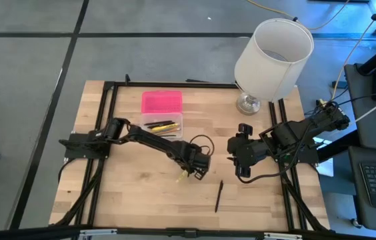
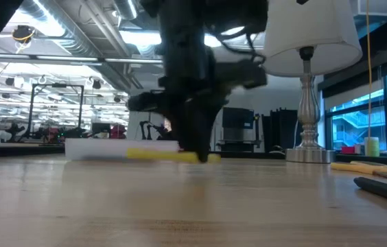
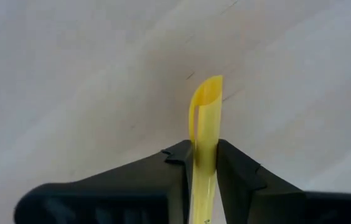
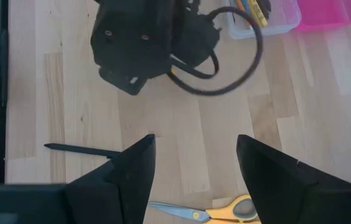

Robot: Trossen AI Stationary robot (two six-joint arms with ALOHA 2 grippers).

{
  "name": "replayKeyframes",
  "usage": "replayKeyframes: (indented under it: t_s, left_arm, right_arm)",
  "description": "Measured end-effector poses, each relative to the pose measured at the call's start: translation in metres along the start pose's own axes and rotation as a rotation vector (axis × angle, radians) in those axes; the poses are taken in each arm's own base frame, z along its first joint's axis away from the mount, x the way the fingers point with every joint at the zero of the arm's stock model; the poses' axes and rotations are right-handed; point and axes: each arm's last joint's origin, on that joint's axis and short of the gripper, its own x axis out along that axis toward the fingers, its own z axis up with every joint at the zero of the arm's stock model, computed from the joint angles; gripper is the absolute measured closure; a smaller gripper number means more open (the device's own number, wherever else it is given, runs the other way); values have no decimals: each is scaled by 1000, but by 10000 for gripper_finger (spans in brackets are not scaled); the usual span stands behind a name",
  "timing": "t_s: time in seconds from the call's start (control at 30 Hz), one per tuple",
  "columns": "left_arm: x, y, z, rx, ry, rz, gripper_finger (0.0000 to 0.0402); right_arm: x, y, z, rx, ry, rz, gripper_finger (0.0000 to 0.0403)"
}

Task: Pick & place school supplies into a supply box
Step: Put the yellow pen into the pink supply box

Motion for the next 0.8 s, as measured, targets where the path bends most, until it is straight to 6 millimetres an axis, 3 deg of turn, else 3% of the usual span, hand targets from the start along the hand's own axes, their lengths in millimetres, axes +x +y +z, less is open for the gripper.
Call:
replayKeyframes:
  t_s: [0.1, 0.23, 0.53, 0.67, 0.8]
  left_arm:
    - [-18, -5, 6, 86, -12, -21, 357]
    - [-58, -2, 7, 204, 3, 24, 357]
    - [-154, 42, 2, 454, -73, 200, 350]
    - [-180, 61, 10, 642, -122, 234, 349]
    - [-191, 78, 28, 661, -143, 252, 349]
  right_arm:
    - [0, 0, 0, -1, 2, 0, 174]
    - [0, -1, -3, -5, 27, -12, 174]
    - [0, -2, -4, 7, 40, -28, 174]
    - [0, -3, -3, 8, 22, -47, 174]
    - [1, -5, -2, 22, 19, -55, 174]
